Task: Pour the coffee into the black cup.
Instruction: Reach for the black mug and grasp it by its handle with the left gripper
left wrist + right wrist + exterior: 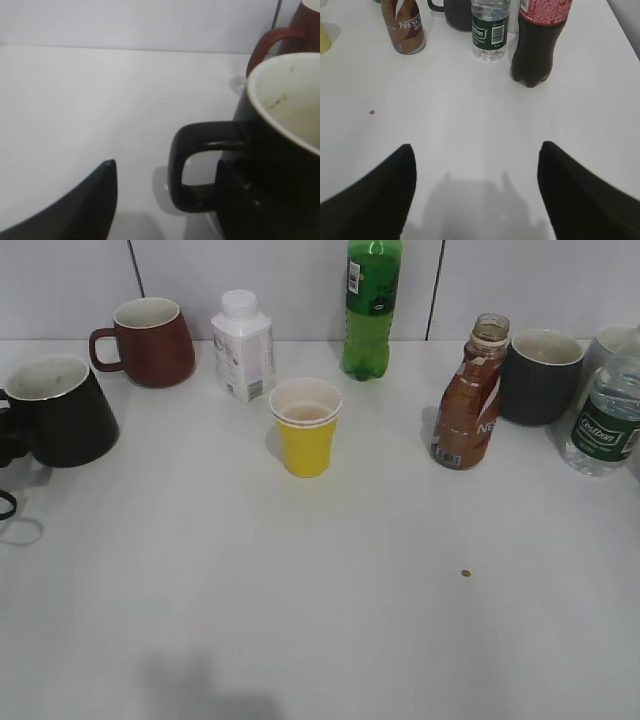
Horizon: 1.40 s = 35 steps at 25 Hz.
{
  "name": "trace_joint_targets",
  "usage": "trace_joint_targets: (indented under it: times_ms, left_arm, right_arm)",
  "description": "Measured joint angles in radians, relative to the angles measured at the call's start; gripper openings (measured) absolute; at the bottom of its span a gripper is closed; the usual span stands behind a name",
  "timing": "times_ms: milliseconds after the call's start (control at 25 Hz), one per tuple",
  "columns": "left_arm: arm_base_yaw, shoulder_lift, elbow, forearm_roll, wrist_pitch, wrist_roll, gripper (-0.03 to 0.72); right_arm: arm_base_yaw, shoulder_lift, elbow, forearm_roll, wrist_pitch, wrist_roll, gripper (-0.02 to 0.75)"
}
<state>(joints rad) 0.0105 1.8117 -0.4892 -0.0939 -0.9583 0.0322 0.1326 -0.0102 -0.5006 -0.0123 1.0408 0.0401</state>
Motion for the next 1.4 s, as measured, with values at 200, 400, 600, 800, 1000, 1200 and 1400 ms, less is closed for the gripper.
trace_joint_targets:
  times_ms: [200,400,600,800,1000,1200,1400]
  left_arm:
    - [0.038,0.001,0.000,0.032,-0.003,0.000,0.473]
    - [0.063,0.005,-0.012,0.138,-0.002,0.000,0.473]
    - [0.067,0.018,-0.038,0.164,0.004,0.000,0.471]
    - [0.069,0.027,-0.049,0.167,0.015,0.001,0.470]
    - [0.070,0.050,-0.073,0.172,0.023,0.001,0.470]
    - [0.082,0.055,-0.090,0.195,0.026,0.001,0.470]
    - [0.115,0.064,-0.103,0.233,0.027,0.001,0.397]
  right_arm:
    - [0.000,0.000,0.000,0.000,0.000,0.000,0.588]
    - [0.000,0.000,0.000,0.000,0.000,0.000,0.588]
    - [0.000,0.000,0.000,0.000,0.000,0.000,0.588]
    - [0.000,0.000,0.000,0.000,0.000,0.000,0.588]
    - [0.000,0.000,0.000,0.000,0.000,0.000,0.588]
    - [0.000,0.000,0.000,0.000,0.000,0.000,0.588]
    - [0.000,0.000,0.000,0.000,0.000,0.000,0.588]
